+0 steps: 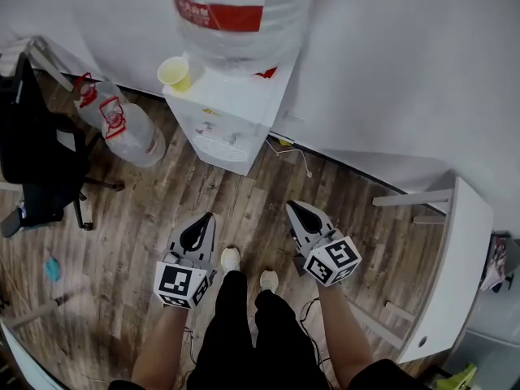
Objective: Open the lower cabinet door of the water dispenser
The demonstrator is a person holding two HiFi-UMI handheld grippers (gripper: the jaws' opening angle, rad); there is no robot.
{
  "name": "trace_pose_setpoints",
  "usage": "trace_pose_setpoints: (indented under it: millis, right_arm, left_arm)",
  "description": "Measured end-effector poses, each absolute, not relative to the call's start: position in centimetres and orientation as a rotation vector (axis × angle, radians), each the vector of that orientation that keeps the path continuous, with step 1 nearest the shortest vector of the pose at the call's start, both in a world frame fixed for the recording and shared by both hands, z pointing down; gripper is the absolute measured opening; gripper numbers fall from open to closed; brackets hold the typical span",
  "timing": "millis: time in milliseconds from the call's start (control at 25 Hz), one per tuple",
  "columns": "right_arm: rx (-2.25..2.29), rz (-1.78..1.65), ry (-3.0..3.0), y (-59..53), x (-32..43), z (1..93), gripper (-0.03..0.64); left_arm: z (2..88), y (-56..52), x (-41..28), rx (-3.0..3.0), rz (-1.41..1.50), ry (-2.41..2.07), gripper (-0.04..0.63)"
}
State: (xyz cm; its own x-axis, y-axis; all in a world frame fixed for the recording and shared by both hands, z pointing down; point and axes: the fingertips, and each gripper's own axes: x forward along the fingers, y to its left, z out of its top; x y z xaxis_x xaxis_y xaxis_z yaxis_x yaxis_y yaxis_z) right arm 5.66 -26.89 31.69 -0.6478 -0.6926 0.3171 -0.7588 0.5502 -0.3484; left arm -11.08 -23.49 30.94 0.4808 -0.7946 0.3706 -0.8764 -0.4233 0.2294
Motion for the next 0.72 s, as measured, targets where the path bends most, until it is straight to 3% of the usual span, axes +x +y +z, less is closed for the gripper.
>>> trace_pose_setpoints:
  millis: [720]
  right_arm:
    - [1.149, 0.633, -2.747, -35.7, 6.1, 56.9, 0.025]
  left_arm:
    - [55.7, -30.2, -8.0, 2.391, 0.279, -1.494, 0.014]
